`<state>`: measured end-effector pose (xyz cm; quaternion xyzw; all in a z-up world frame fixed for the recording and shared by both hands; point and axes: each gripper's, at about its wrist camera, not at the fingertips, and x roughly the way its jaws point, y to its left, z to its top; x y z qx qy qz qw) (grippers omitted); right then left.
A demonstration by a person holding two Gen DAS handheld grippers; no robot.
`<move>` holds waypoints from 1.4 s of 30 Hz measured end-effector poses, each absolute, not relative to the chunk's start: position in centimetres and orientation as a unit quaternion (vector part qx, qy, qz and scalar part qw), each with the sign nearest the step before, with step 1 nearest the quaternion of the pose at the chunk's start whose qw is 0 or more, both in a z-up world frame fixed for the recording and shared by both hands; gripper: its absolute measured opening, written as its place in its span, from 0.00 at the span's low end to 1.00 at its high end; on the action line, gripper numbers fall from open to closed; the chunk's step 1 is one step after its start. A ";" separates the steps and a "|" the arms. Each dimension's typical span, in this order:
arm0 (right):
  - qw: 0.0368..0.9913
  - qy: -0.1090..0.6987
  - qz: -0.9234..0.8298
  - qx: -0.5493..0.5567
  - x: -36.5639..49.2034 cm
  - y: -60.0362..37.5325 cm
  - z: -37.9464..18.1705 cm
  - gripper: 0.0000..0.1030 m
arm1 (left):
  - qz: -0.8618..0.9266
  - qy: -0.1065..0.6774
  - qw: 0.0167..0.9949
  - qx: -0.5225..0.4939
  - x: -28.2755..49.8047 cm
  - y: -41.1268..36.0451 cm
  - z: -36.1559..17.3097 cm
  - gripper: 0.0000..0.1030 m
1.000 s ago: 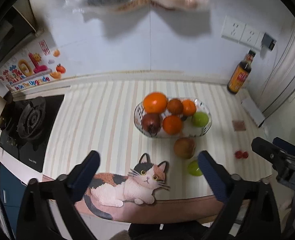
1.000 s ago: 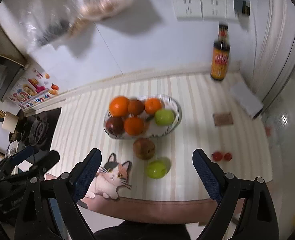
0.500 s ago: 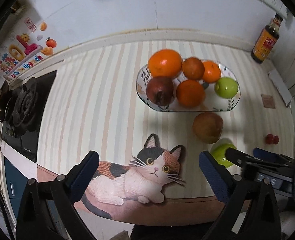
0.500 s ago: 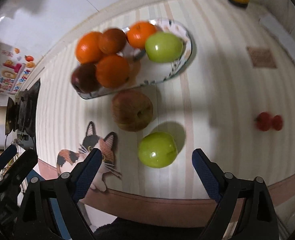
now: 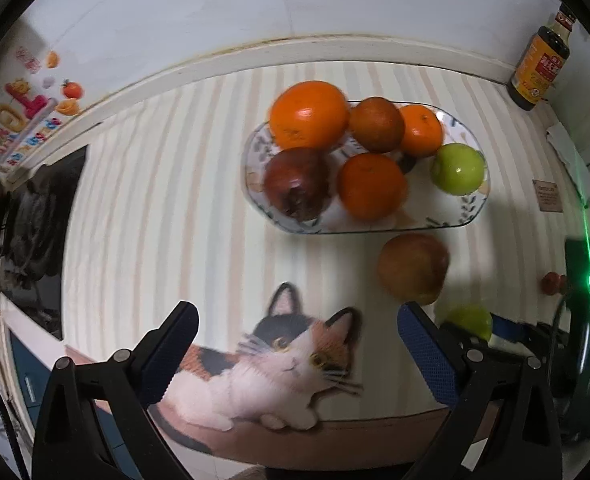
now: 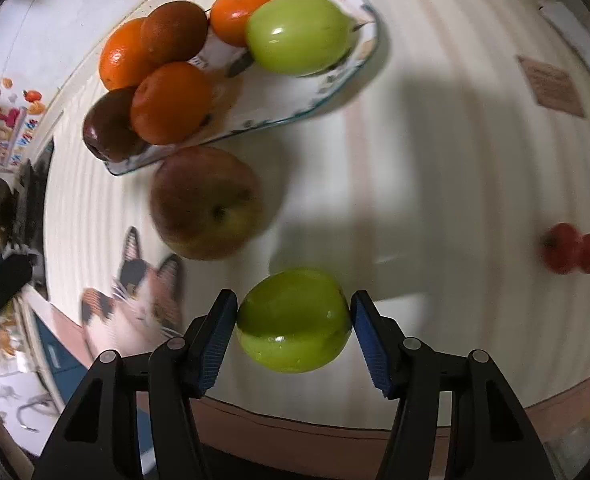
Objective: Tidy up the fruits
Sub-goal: 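Grasp the red apple with the left tool while the right tool grasps the green apple, then carry both apples onto the plate and open both tools to release them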
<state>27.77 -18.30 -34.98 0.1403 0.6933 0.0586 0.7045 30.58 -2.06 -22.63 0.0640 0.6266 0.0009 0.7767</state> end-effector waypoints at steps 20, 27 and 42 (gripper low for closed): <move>0.698 0.696 0.011 0.172 25.3 -24.8 -34.6 0.60 | -0.112 0.693 0.710 0.057 36.0 -9.0 -31.5 0.76; 0.692 0.704 0.012 0.159 25.9 -25.2 -34.3 0.61 | -0.128 0.681 0.719 0.049 35.4 -9.5 -31.2 0.64; 0.686 0.714 0.014 0.137 27.2 -24.5 -34.3 0.61 | -0.101 0.682 0.724 -0.004 32.2 -3.9 -30.4 0.63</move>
